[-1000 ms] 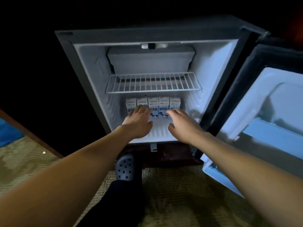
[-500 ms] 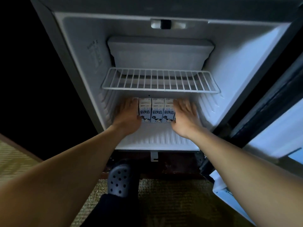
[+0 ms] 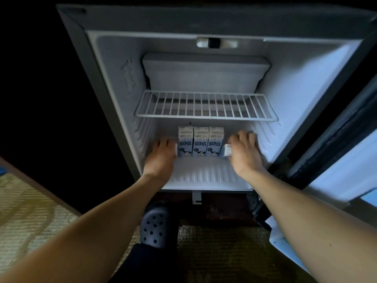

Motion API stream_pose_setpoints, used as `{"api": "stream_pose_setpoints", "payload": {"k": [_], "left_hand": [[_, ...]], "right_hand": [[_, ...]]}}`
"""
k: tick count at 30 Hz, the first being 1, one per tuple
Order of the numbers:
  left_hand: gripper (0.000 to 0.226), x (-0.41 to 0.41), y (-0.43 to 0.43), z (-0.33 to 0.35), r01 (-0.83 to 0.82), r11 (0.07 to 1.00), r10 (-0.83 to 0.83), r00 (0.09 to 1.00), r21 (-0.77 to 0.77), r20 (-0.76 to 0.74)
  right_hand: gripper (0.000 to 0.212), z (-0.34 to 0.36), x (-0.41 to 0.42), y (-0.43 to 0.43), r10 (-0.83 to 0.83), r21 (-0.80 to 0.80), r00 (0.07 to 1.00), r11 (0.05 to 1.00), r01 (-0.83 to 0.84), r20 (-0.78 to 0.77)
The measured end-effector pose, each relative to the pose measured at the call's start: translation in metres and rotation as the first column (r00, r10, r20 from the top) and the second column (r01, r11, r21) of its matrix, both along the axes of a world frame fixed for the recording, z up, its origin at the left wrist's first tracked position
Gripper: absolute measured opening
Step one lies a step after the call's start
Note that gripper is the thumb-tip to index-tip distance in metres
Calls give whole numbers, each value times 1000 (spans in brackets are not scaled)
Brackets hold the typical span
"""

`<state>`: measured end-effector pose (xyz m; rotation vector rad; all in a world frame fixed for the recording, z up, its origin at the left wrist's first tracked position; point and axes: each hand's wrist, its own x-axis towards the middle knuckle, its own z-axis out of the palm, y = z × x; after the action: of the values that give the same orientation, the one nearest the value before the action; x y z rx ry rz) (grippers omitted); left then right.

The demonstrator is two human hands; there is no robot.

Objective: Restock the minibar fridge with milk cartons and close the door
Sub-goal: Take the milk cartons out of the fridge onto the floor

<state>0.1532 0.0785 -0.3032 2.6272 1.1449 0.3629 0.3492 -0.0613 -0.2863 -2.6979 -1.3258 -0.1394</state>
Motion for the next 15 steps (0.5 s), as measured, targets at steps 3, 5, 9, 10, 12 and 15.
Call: {"api": "stream_pose_setpoints", "payload": {"k": [3, 5, 9, 10, 12, 15], "left_hand": [[45, 1, -6, 18, 61, 998, -61, 998, -4, -15], [40, 1, -16, 30, 140, 990, -140, 990, 2, -16], [25, -1, -47, 62, 320, 943, -309, 944, 90, -116], [19, -3, -57, 76, 345, 936, -335, 932, 62, -138], [7, -4, -71, 99, 381, 925, -374, 911, 7, -173], [5, -15, -118, 142, 516, 856, -514, 835, -48, -197]], "right_hand": [[48, 4, -7, -10, 54, -30, 995, 998, -57, -78], [49, 14, -16, -20, 100, -3, 985, 995, -102, -142], [35, 55, -46, -57, 155, 78, 951, 987, -139, -267], [35, 67, -56, -72, 167, 95, 937, 985, -144, -306], [42, 84, -70, -95, 203, 142, 917, 976, -163, -342], [47, 117, -97, -162, 159, 199, 892, 977, -80, -422]]}}
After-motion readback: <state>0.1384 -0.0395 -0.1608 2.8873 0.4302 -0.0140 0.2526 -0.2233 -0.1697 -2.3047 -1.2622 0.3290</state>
